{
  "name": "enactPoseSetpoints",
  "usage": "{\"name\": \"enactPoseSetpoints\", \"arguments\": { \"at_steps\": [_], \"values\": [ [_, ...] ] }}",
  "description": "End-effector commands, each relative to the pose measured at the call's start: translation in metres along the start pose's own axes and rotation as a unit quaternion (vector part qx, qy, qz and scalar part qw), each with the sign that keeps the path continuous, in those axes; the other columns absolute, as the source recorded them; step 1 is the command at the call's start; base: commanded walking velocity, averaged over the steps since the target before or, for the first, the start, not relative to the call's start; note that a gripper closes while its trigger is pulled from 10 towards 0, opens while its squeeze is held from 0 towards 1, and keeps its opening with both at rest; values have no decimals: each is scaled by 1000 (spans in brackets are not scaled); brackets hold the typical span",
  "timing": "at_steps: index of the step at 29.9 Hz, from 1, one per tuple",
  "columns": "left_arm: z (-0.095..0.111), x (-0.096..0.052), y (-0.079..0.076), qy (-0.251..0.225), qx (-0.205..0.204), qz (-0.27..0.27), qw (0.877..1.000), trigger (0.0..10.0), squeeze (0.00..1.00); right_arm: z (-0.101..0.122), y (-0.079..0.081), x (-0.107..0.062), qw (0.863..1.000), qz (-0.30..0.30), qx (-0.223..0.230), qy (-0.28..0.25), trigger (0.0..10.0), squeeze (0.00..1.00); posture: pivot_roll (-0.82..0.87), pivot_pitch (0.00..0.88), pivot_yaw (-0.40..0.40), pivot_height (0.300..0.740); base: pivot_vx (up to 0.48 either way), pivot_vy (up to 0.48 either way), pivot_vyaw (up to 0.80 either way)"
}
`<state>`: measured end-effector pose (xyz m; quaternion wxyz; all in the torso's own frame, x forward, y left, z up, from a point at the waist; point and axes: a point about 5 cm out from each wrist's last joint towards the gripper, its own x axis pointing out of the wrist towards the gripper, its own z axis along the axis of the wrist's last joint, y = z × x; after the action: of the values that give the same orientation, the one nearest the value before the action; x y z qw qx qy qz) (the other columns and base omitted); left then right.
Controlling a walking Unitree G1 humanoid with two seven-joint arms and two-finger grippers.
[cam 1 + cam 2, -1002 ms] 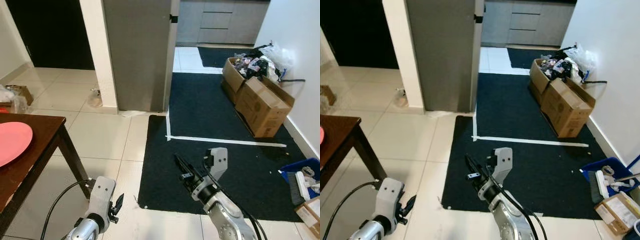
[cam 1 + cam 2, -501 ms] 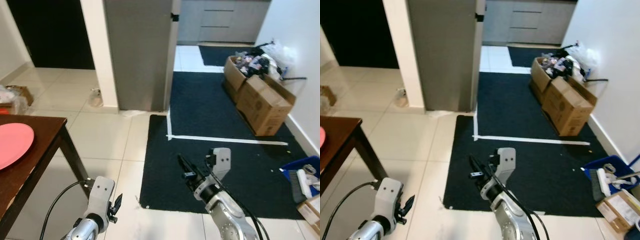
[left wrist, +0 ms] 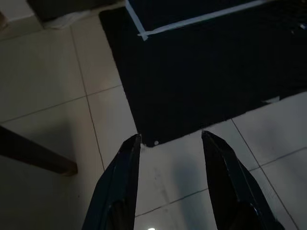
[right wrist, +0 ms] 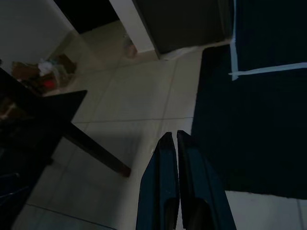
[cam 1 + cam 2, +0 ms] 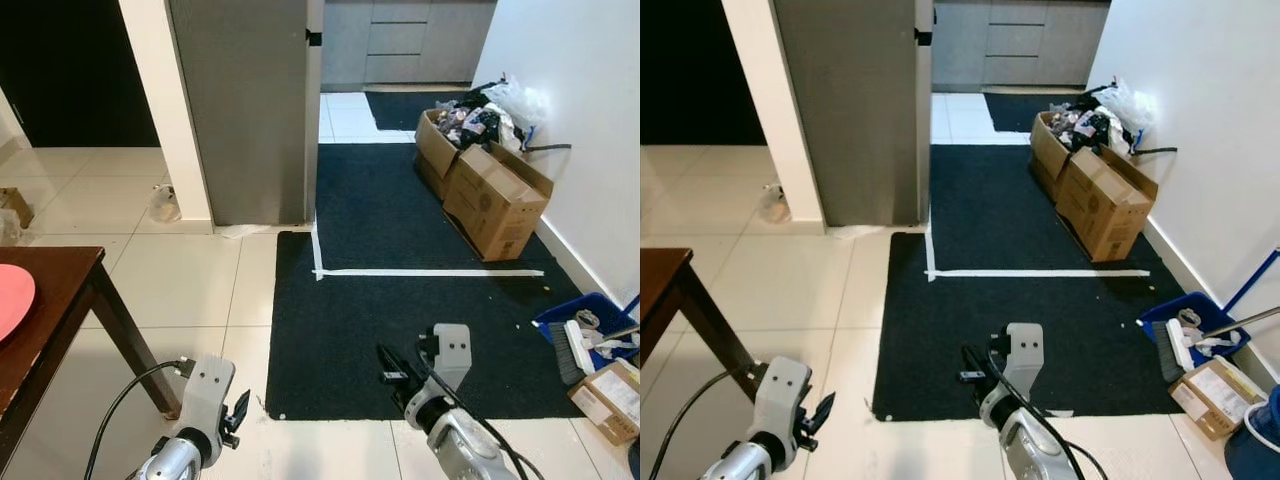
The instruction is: Setting the table
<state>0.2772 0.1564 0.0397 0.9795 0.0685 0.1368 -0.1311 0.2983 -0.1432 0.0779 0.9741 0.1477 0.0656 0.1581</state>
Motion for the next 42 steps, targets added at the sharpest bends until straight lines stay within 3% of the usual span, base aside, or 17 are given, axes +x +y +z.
{"name": "enactPoseSetpoints", "arguments": {
  "at_steps": [1, 8, 27, 37, 42],
  "values": [
    [-9, -2, -2, 17, 5, -4, 1000, 10000, 0, -8, -2, -4, 1000, -5, -3, 13, 10000, 0, 32, 45, 37, 740, 0, 0, 0],
    [-10, -1, -4, 19, 3, -4, 1000, 10000, 0, -12, 0, -5, 1000, -3, -3, 19, 10000, 0, 29, 45, 35, 740, 0, 0, 0],
    [-12, 0, -3, 26, -8, 5, 1000, 10000, 0, -15, 4, -5, 1000, 8, -8, 20, 10000, 0, 28, 55, 35, 740, 0, -379, 0],
    [-13, 1, -2, 34, -18, 13, 999, 10000, 0, -15, 4, -5, 1000, 9, -9, 21, 10000, 0, 24, 57, 36, 740, 0, 0, 0],
    [-15, 2, 0, 38, -14, 16, 999, 10000, 0, -15, 4, -5, 1000, 10, -8, 20, 10000, 0, 23, 58, 35, 740, 0, -377, 0]
  ]
}}
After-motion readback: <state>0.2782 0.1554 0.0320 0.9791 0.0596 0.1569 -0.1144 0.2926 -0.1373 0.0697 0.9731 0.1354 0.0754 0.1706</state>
